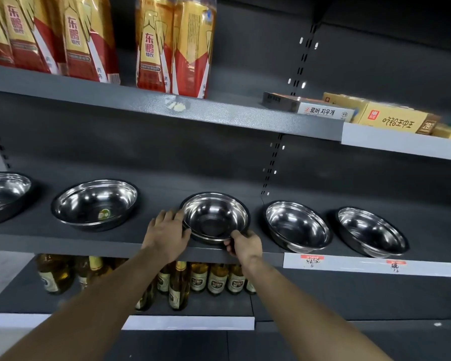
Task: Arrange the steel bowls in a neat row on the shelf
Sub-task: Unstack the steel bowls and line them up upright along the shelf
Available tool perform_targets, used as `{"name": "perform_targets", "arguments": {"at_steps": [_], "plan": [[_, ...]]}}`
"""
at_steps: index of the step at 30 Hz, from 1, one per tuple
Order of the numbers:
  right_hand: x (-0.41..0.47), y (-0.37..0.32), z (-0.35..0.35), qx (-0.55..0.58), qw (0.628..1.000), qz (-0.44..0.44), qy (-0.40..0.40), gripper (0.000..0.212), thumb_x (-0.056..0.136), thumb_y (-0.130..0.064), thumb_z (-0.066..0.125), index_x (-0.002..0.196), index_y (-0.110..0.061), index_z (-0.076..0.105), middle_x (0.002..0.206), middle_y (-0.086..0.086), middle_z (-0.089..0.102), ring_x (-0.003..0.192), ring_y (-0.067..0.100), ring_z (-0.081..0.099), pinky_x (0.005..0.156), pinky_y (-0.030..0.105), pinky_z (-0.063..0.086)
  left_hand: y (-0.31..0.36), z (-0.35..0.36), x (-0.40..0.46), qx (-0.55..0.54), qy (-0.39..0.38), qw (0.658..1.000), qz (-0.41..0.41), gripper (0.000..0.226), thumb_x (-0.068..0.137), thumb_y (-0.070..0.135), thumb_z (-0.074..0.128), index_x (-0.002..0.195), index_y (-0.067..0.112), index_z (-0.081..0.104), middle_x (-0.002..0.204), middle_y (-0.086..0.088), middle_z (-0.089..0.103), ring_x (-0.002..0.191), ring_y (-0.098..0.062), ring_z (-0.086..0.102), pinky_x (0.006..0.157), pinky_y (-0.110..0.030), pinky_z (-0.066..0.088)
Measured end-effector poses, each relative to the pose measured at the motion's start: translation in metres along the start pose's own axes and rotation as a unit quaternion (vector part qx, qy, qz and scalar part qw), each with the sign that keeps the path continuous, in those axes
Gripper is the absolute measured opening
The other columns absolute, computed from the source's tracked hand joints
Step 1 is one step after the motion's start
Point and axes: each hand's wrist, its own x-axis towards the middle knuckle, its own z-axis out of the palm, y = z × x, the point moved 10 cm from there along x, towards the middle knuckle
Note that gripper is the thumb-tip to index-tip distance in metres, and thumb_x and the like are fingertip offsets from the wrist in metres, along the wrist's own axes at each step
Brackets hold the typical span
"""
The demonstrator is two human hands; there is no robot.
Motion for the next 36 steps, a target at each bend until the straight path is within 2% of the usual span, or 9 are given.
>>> {"name": "perform_targets", "arguments": {"at_steps": [13, 22, 23, 24, 26, 27, 31, 34, 36], "plan": [[-0.005, 0.000, -0.007, -0.018, 1.000, -0.001, -0.007, 0.010, 0.093, -0.015, 0.055, 0.095, -0.008, 0.062, 0.066, 0.004, 0.071, 0.044, 0.010, 0.054, 0.052, 0.025, 0.052, 0.000, -0.003, -0.005, 0.012, -0.002, 1.000, -0.015, 0.060, 0.100, 0.044, 0.040, 0.153, 0.018, 0.027, 0.152, -0.007, 0.037, 0.147, -0.027, 0.023, 0.120, -0.044, 0.024], [-0.004, 0.004, -0.009, -0.012, 1.000, 0.005, -0.002, 0.016, 0.092, -0.019, 0.059, 0.104, -0.008, 0.060, 0.070, 0.005, 0.072, 0.047, 0.011, 0.058, 0.052, 0.026, 0.054, 0.002, -0.001, -0.011, 0.023, -0.010, 0.999, -0.019, 0.061, 0.100, 0.045, 0.039, 0.153, 0.019, 0.025, 0.153, -0.007, 0.036, 0.148, -0.027, 0.022, 0.121, -0.045, 0.022], [-0.004, 0.003, -0.011, -0.014, 1.000, 0.005, 0.005, 0.022, 0.091, -0.023, 0.062, 0.107, -0.008, 0.060, 0.075, 0.006, 0.073, 0.054, 0.013, 0.061, 0.055, 0.027, 0.055, 0.001, -0.003, -0.011, 0.026, -0.009, 0.999, -0.021, 0.061, 0.100, 0.045, 0.039, 0.153, 0.019, 0.025, 0.153, -0.007, 0.036, 0.148, -0.027, 0.022, 0.121, -0.045, 0.022], [-0.003, 0.003, -0.014, -0.019, 1.000, 0.002, 0.019, 0.032, 0.090, -0.031, 0.065, 0.111, -0.007, 0.059, 0.085, 0.007, 0.074, 0.067, 0.017, 0.066, 0.064, 0.031, 0.058, 0.001, -0.004, -0.011, 0.029, -0.008, 0.999, -0.023, 0.061, 0.100, 0.045, 0.039, 0.153, 0.019, 0.026, 0.153, -0.007, 0.036, 0.148, -0.027, 0.022, 0.120, -0.045, 0.023], [0.001, 0.000, -0.027, -0.043, 0.997, -0.009, 0.063, 0.048, 0.088, -0.048, 0.065, 0.117, -0.011, 0.054, 0.104, 0.006, 0.069, 0.098, 0.024, 0.065, 0.093, 0.038, 0.054, 0.000, -0.008, -0.010, 0.035, -0.003, 0.999, -0.025, 0.060, 0.100, 0.045, 0.040, 0.152, 0.019, 0.028, 0.153, -0.007, 0.036, 0.147, -0.027, 0.023, 0.120, -0.045, 0.024], [0.002, -0.001, -0.034, -0.045, 0.995, -0.003, 0.087, 0.052, 0.088, -0.053, 0.063, 0.118, -0.011, 0.054, 0.108, 0.005, 0.068, 0.106, 0.027, 0.064, 0.100, 0.039, 0.050, 0.000, -0.009, -0.009, 0.037, -0.001, 0.999, -0.026, 0.059, 0.100, 0.045, 0.040, 0.151, 0.019, 0.028, 0.153, -0.006, 0.036, 0.147, -0.027, 0.023, 0.120, -0.045, 0.024], [0.010, -0.001, -0.056, -0.023, 0.991, 0.026, 0.127, 0.043, 0.096, -0.043, 0.053, 0.101, -0.003, 0.066, 0.105, 0.019, 0.073, 0.103, 0.037, 0.067, 0.097, 0.047, 0.051, 0.001, -0.010, -0.009, 0.042, -0.002, 0.999, -0.032, 0.060, 0.100, 0.045, 0.040, 0.152, 0.019, 0.027, 0.154, -0.006, 0.035, 0.147, -0.028, 0.023, 0.120, -0.045, 0.024], [0.009, -0.009, -0.063, -0.018, 0.989, -0.006, 0.149, 0.038, 0.097, -0.041, 0.052, 0.098, -0.005, 0.063, 0.100, 0.015, 0.073, 0.098, 0.034, 0.067, 0.096, 0.046, 0.051, 0.003, -0.009, -0.008, 0.045, -0.005, 0.998, -0.035, 0.061, 0.100, 0.045, 0.040, 0.153, 0.019, 0.026, 0.156, -0.007, 0.033, 0.148, -0.028, 0.021, 0.121, -0.045, 0.022], [0.007, -0.022, -0.062, -0.001, 0.987, -0.045, 0.157, 0.033, 0.097, -0.040, 0.052, 0.086, -0.010, 0.059, 0.090, 0.012, 0.072, 0.092, 0.032, 0.068, 0.093, 0.044, 0.052, 0.003, -0.011, -0.007, 0.048, -0.004, 0.998, -0.036, 0.061, 0.100, 0.045, 0.040, 0.152, 0.019, 0.026, 0.156, -0.006, 0.033, 0.148, -0.028, 0.021, 0.121, -0.046, 0.022]]}}
